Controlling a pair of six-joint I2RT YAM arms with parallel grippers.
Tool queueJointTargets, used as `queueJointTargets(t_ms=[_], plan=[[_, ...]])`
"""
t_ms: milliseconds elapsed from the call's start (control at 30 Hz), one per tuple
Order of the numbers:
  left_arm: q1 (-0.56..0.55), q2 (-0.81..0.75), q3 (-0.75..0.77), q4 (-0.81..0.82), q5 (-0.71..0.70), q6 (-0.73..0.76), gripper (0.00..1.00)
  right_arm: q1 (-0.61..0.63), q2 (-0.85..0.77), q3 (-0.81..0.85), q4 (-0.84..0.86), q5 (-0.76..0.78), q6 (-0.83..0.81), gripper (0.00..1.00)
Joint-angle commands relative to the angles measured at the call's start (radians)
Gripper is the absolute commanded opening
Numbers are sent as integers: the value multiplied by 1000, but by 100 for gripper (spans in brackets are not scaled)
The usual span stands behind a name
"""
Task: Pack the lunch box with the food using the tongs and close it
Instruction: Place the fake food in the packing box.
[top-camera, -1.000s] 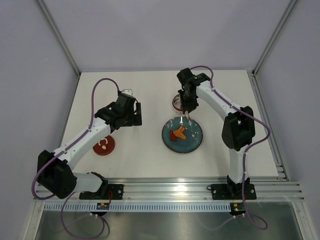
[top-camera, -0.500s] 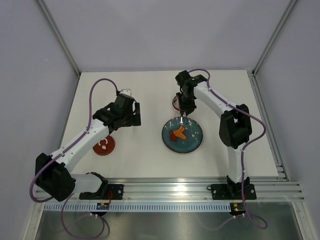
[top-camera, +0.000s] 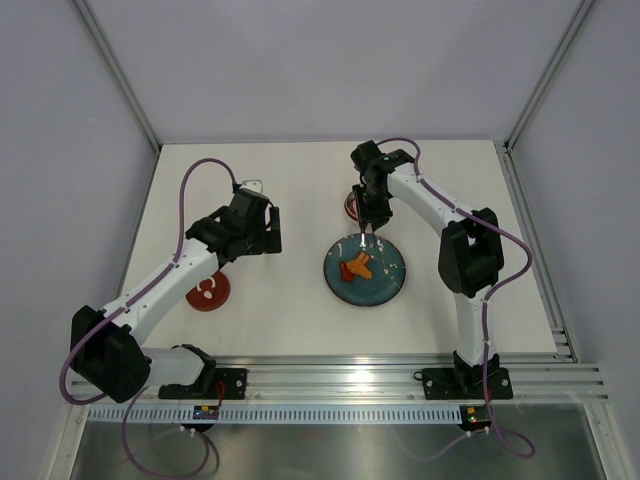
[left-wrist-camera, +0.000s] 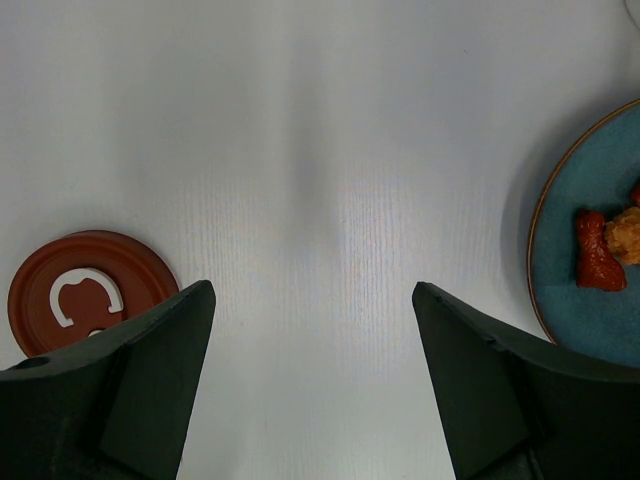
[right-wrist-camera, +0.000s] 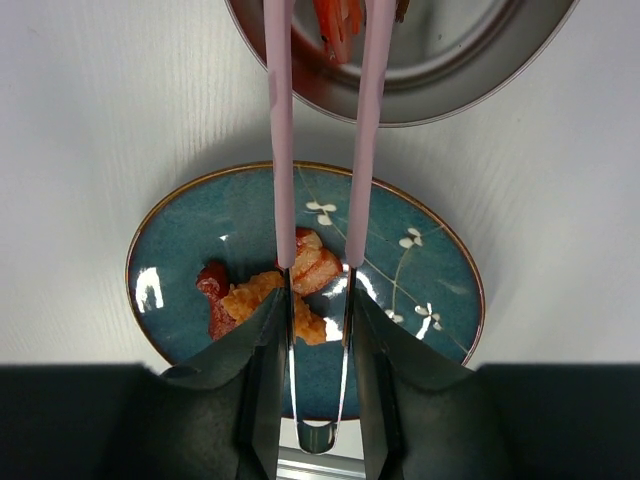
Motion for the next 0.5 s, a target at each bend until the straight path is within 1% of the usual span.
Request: queueJointTargets(t_ms=[0,67,100,200,400,467], plan=[[2,-26,5,28,-25,-1,85,1,-41,15,18,-6,0,33],[2,-24,8,29,-25,-1,85,1,-57,18,20,-1,1,29],[4,-23,8,29,-25,-1,85,1,-66,18,21,-1,0,23],[4,-23,9,29,-25,1,85,1,-100,27,26,34,3,16],[2,-24,14,25,-24,1,85,-5,-185,29,29,130,15,10],[4,-24,15,23,-25,1,85,-31,-225,4,33,163,21,8]])
